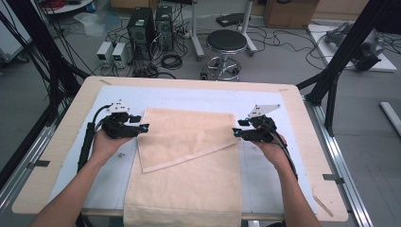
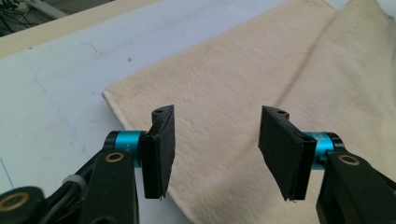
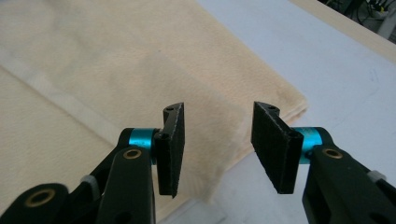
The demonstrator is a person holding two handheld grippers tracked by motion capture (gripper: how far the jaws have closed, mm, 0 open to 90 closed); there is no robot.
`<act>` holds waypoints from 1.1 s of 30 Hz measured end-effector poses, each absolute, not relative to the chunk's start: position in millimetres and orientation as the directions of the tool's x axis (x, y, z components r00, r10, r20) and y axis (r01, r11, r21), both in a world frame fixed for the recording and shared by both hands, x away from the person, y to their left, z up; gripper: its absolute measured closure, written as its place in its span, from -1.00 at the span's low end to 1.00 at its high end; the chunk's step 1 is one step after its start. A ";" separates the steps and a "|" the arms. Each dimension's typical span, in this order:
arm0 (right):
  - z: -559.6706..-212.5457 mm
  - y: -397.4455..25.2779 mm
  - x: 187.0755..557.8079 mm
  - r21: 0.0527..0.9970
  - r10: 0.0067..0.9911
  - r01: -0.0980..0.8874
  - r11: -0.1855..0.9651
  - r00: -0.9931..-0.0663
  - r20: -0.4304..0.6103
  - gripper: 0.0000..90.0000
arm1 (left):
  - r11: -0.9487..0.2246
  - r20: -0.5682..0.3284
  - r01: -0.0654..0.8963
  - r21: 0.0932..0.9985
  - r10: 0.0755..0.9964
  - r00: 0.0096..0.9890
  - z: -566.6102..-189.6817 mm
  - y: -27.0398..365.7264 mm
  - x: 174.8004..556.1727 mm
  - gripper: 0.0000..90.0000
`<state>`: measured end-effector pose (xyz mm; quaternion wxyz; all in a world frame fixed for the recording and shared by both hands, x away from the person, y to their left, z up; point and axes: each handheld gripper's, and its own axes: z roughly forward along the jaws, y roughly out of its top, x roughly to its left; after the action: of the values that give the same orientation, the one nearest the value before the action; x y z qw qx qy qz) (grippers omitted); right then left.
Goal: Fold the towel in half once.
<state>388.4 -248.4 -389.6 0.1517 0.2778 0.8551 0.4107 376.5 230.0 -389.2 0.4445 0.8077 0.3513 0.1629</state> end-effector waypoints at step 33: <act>-400.0 -224.7 372.9 0.710 0.537 0.359 0.606 -0.843 -0.031 0.73 | -0.486 -0.003 0.392 0.781 0.625 0.781 -422.7 213.4 327.0 0.90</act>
<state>372.9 -224.7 -400.0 0.1215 0.2523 0.8878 0.3652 327.0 213.4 -422.7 0.4096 0.8501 0.2990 0.1423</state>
